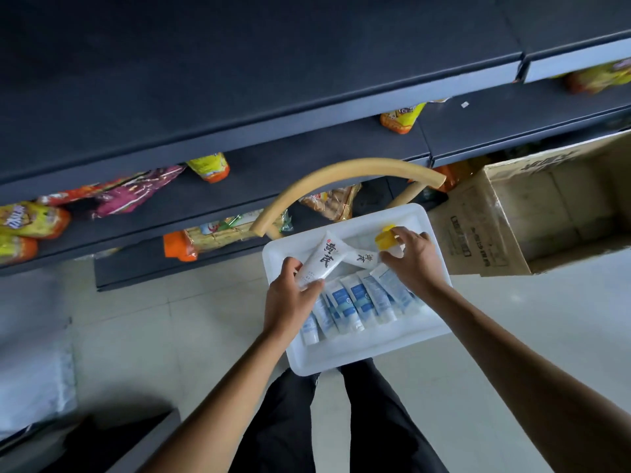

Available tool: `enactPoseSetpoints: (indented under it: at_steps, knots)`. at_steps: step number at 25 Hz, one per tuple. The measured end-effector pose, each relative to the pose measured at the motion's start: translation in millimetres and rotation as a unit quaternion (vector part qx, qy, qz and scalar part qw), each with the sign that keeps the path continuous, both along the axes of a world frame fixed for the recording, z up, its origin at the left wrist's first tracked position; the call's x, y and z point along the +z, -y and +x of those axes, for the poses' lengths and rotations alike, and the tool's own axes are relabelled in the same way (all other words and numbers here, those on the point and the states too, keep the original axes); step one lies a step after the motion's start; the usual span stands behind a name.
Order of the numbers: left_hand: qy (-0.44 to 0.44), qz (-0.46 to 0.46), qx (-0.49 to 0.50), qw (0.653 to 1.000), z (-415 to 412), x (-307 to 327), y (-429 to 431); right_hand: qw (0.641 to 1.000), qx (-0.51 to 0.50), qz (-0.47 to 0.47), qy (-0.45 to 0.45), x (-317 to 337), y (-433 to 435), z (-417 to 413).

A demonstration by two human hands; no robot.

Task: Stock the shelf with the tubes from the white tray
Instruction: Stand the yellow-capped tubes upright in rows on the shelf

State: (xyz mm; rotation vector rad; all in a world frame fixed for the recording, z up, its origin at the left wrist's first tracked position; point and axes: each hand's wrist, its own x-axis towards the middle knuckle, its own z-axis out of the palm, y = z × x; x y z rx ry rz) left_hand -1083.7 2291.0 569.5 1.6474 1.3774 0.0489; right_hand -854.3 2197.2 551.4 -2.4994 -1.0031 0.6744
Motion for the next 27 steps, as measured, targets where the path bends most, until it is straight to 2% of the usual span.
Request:
enactPoseSetpoints:
  at_steps: [6,11,15,18,20,21,23,25,26,27]
  knots:
    - [0.153,-0.002,0.099,0.983,-10.7,124.1,14.6,0.990,-0.069,0.127,-0.007,134.1,18.4,-4.3]
    - [0.278,0.026,0.101,0.955,-18.6,218.7,8.1,0.963,-0.129,0.237,-0.001,247.5,20.8,-22.8]
    - [0.347,0.043,0.108,0.931,-27.5,272.6,-2.5,0.911,-0.190,0.346,-0.121,309.4,22.6,-52.0]
    - [0.383,0.044,0.119,0.915,-34.0,296.3,-8.7,0.872,-0.223,0.388,-0.200,336.9,21.9,-67.1]
    - [0.395,0.040,0.125,0.909,-33.9,304.4,-10.2,0.834,-0.248,0.403,-0.284,346.4,20.1,-70.8]
    - [0.402,0.041,0.130,0.905,-32.9,308.0,-11.1,0.802,-0.251,0.421,-0.342,349.2,17.7,-71.3]
    - [0.420,0.042,0.139,0.896,-28.4,317.6,-13.3,0.708,-0.244,0.466,-0.471,355.8,9.2,-72.3]
    - [0.436,0.054,0.141,0.887,-20.2,327.5,-19.6,0.619,-0.232,0.502,-0.558,359.5,-0.3,-68.1]
    - [0.442,0.064,0.140,0.884,-15.1,331.9,-24.4,0.596,-0.218,0.507,-0.583,359.4,-5.1,-64.0]
    - [0.444,0.074,0.138,0.882,-9.7,336.2,-29.6,0.594,-0.191,0.505,-0.596,360.4,-10.4,-61.1]
